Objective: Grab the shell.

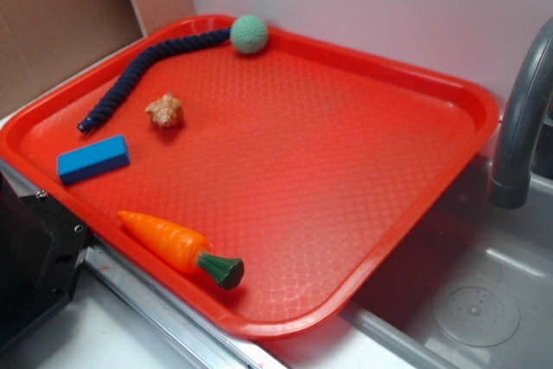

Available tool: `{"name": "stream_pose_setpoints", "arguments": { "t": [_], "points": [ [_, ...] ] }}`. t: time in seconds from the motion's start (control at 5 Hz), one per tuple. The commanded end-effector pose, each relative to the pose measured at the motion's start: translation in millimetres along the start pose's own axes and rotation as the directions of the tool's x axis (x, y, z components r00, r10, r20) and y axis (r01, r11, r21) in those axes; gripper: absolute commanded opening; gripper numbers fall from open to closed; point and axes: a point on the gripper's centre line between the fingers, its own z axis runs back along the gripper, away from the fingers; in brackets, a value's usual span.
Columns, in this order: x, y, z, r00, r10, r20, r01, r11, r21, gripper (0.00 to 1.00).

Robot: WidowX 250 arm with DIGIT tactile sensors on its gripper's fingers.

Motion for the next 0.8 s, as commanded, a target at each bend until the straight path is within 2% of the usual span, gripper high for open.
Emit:
{"name": "stream_pose_setpoints", "arguments": {
  "t": [0.0, 0.2, 0.4, 0.6],
  "points": [
    [0.0, 0.0, 0.0, 1.0, 0.0, 0.0, 0.0, 1.0, 0.0, 1.0],
    [12.7, 13.2, -11.1, 0.966, 0.256, -0.037, -0.258, 0.963, -0.071, 1.0],
    [26.4, 30.0, -29.8, 0.868, 0.491, -0.071, -0.496, 0.854, -0.155, 1.0],
    [37.9, 45.1, -49.4, 0.757, 0.651, -0.066, -0.651, 0.739, -0.175, 1.0]
  ]
}}
